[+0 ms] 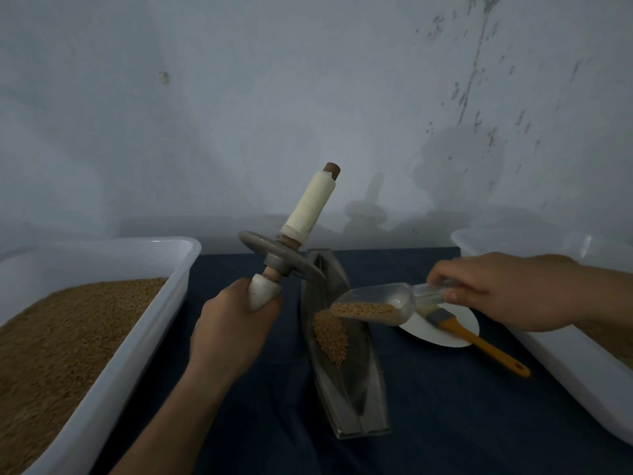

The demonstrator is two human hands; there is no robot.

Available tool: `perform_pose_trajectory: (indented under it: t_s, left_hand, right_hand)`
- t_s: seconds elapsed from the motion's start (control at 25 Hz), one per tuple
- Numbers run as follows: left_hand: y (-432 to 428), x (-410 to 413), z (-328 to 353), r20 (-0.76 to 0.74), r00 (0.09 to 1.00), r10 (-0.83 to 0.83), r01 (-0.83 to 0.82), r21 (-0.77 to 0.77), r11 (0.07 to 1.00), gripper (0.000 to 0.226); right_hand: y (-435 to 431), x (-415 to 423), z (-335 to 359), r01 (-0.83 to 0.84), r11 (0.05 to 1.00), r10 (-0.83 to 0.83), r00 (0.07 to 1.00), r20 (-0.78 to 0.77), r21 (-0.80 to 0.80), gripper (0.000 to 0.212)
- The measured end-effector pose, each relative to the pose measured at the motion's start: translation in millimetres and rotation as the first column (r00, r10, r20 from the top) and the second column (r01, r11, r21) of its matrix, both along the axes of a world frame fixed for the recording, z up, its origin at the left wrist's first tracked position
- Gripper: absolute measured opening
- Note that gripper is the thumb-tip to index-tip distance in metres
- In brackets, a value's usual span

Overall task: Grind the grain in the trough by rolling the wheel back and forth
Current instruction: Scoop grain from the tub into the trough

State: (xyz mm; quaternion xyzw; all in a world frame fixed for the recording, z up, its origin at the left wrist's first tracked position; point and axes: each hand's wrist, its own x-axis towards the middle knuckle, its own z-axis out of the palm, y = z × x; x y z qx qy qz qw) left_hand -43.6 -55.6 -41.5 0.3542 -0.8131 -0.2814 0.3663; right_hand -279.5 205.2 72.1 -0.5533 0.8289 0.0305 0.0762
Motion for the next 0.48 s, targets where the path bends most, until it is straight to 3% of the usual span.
perform_pose_trajectory:
  t_s: [0.24, 0.48]
  left_hand:
    - [1.6, -0.7, -0.4, -0.028, 0.999, -0.035, 0.036, 0.042, 0.998, 0.022]
    - [-1.1, 2.4, 3.5, 0.013, 1.000, -0.017, 0.017, -0.009, 1.000, 0.020]
  right_hand:
    - [16.7, 0.0, -18.1, 0.070, 0.990, -0.033, 0.957, 0.289, -0.119, 0.013]
    - [58.4, -21.5, -8.5, 0.126, 0.953, -0.056, 0.967, 0.249, -0.274, 0.042]
